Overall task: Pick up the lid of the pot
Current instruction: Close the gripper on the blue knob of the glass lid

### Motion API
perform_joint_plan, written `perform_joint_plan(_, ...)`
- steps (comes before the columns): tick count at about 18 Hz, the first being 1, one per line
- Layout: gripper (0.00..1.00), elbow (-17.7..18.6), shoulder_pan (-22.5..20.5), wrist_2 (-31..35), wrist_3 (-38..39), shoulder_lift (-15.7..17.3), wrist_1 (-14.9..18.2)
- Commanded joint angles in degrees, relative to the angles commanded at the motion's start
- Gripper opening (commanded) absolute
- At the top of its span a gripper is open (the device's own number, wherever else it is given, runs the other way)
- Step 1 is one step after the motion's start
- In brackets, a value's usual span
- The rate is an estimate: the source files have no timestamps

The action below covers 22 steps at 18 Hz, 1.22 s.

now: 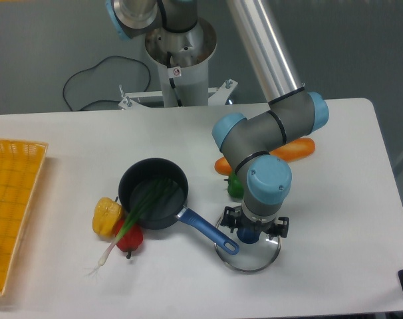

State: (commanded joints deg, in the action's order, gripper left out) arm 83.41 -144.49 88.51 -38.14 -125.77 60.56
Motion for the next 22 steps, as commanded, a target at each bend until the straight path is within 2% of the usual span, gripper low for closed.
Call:
perform_joint_plan(7,0.85,0.0,0.1,0.1,-0.2,-0.1,0.0)
perform_joint_plan(12,0.81,0.0,0.1,0.4,-0.5,-0.1,0.3)
perform_joint_plan(14,0.74,0.1,0.1,0.4,-0.6,-0.1,0.4)
perform_joint_plan(16,0.73,0.0,0.1,0.4,-0.7,-0.1,0.5)
perform_joint_plan(22,0.59,0.3,0.1,0.5,-1.3,-0.2,0.6)
